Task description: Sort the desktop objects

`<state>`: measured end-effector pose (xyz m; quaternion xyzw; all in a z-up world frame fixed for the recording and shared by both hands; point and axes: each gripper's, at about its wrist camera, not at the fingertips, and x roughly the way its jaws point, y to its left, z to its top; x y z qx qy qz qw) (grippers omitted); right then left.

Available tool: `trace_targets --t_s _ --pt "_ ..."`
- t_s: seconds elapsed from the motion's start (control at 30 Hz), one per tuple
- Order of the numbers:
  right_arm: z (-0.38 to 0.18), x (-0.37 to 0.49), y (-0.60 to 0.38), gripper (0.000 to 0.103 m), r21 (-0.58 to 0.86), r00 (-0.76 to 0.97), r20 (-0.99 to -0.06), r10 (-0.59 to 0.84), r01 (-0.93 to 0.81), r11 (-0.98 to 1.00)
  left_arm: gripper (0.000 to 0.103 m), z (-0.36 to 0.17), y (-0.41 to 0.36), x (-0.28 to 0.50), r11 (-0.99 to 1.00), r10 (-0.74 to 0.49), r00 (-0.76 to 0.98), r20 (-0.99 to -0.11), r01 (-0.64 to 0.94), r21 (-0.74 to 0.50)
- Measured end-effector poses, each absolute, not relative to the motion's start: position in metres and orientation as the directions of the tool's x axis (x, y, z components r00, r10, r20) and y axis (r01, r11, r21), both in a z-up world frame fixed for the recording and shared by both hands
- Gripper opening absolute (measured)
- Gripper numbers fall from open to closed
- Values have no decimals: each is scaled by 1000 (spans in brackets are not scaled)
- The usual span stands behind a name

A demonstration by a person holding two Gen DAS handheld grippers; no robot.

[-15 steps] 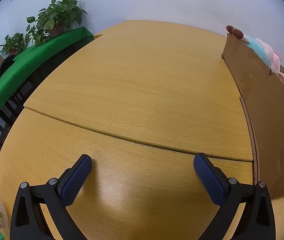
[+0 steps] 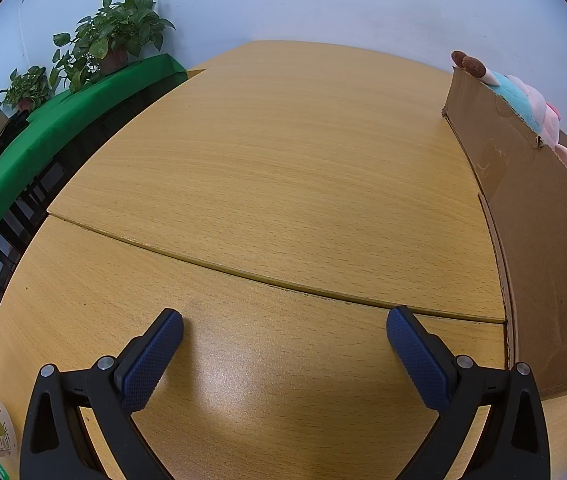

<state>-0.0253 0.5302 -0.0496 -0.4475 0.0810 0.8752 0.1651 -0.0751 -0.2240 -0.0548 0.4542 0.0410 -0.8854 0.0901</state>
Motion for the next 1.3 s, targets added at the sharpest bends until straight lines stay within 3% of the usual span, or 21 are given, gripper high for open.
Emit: trace_targets --t_s 1.3 --pt "-49 -27 531 103 -6 -546 -810 215 -360 -933 103 -56 -225 -75 -980 -123 -572 -811 198 9"
